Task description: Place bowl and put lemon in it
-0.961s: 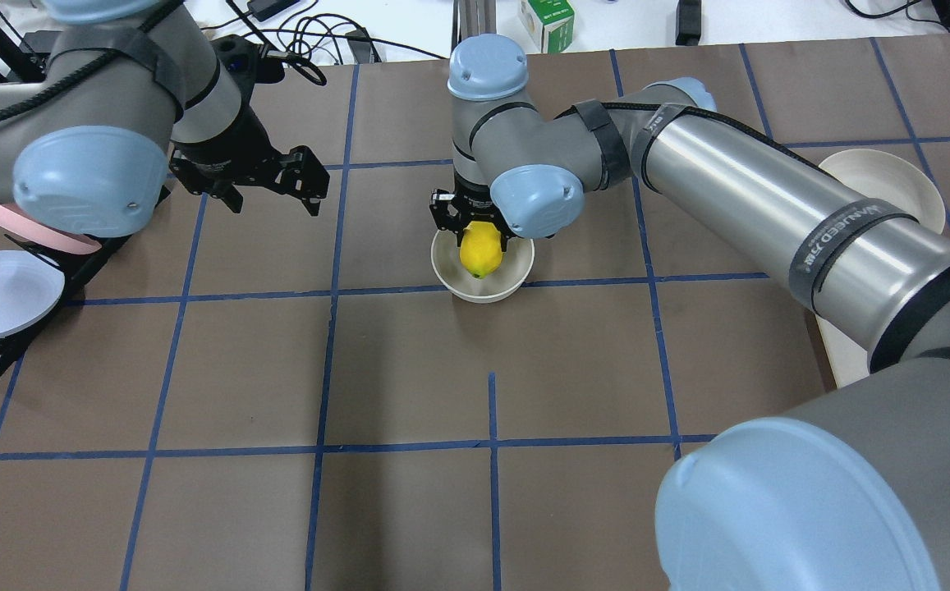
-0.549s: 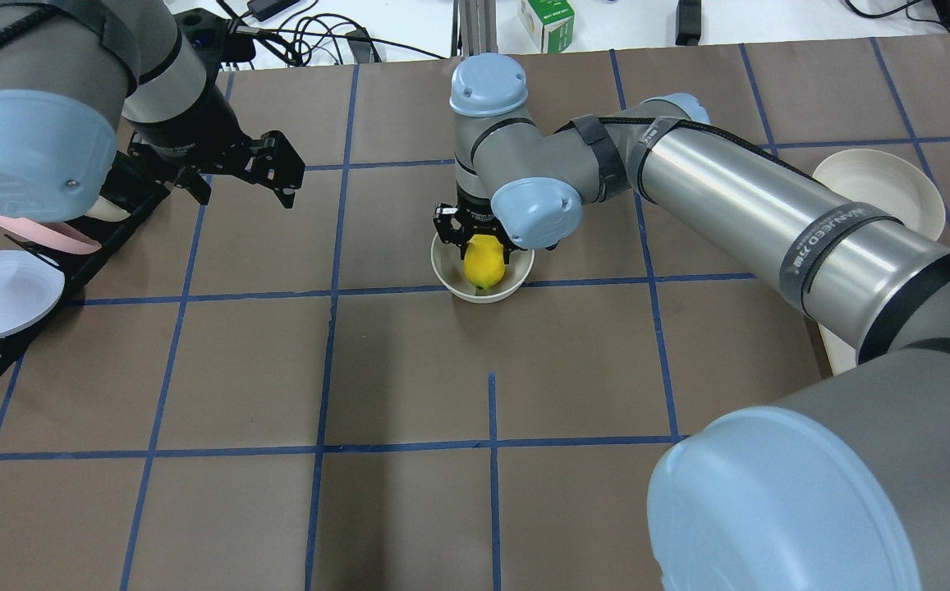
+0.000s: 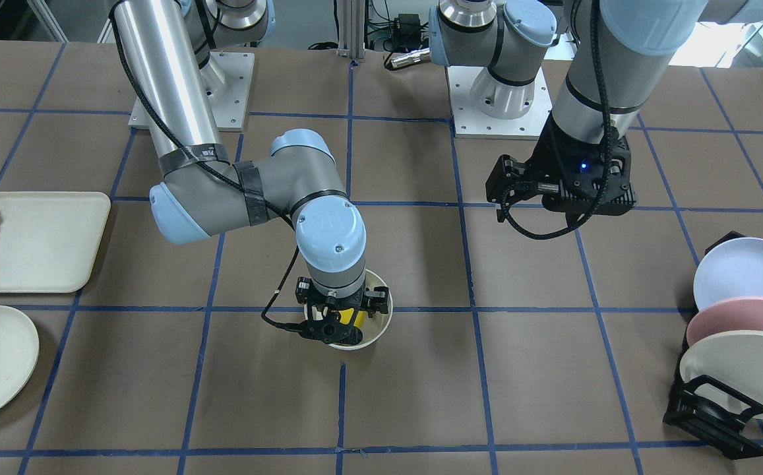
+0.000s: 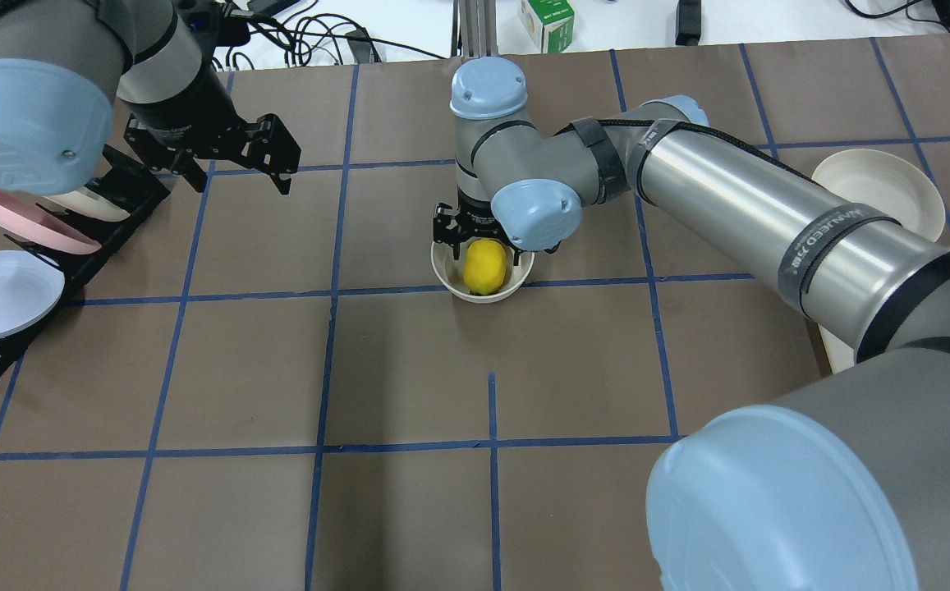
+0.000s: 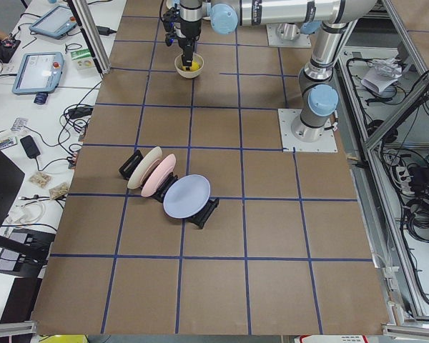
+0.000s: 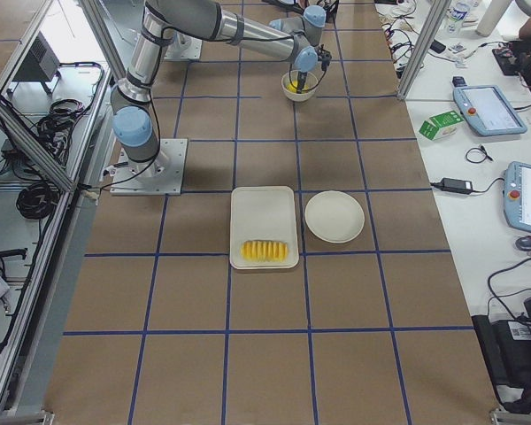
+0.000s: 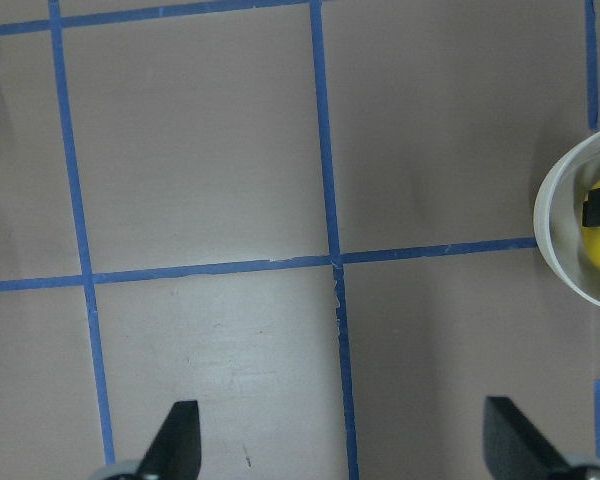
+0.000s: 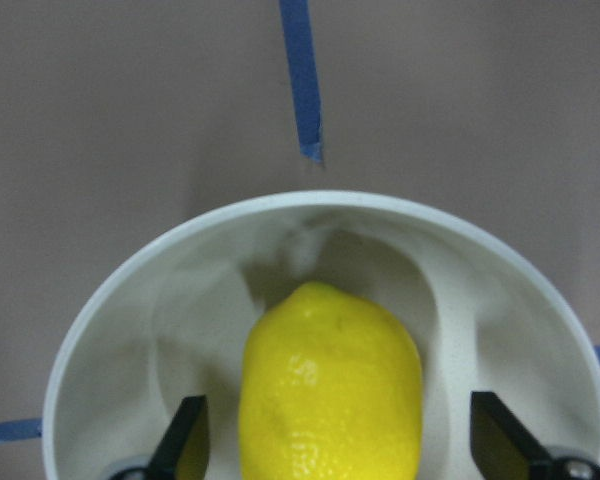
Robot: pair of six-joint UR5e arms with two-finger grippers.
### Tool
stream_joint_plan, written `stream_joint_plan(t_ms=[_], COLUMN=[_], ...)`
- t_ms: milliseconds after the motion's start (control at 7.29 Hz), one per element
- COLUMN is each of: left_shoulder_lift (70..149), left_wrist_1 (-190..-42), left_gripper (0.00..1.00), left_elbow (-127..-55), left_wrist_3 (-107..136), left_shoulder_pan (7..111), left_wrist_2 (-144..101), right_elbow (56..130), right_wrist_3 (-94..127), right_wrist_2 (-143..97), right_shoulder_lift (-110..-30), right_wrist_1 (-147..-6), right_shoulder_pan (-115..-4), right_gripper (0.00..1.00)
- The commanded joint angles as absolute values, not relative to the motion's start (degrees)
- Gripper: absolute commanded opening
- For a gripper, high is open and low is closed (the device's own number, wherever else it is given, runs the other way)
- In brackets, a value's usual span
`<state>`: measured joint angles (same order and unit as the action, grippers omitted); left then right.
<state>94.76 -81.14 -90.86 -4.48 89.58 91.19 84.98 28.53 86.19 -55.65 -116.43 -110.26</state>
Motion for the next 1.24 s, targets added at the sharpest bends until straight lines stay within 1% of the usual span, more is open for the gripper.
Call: stream_joint_plan(t_ms=[0,137,275,549,686,824,961,1098], left_shoulder_lift=[94.9,94.9,94.9,95.0,95.0,95.0,95.0,95.0], left_wrist_1=[-81.2,-81.2,-81.2,-81.2,-81.2,-81.2,-81.2,-81.2], left_gripper=[1.00,1.00,1.00,1.00,1.00,1.00,1.00,1.00], left_elbow=[-90.9,-90.9,-90.9,-90.9,-90.9,-91.0,-91.1,-91.0], left_wrist_3=[-4.4,-4.3,-4.3,-4.2,-4.0,-4.0,-4.0,-4.0], left_shoulder_pan=[89.6,89.6,89.6,89.6,89.6,89.6,89.6,89.5], left_wrist_2=[91.1,91.1,91.1,91.1,91.1,91.1,91.1,91.1], right_elbow=[84.3,83.9,83.6,83.8,84.3,85.0,85.3,85.9], right_wrist_3=[28.8,28.9,28.7,27.8,26.2,17.7,14.8,10.3], right_wrist_2=[86.7,86.7,87.2,87.9,87.9,88.1,89.4,92.9], right_shoulder_lift=[-56.5,-59.4,-63.9,-71.9,-77.6,-81.8,-84.8,-86.5], right_wrist_1=[-116.0,-114.3,-108.8,-100.8,-96.0,-92.9,-87.5,-86.4], right_shoulder_pan=[-110.1,-109.5,-108.2,-102.3,-99.0,-95.5,-91.9,-90.5], right_gripper=[1.00,1.00,1.00,1.00,1.00,1.00,1.00,1.00])
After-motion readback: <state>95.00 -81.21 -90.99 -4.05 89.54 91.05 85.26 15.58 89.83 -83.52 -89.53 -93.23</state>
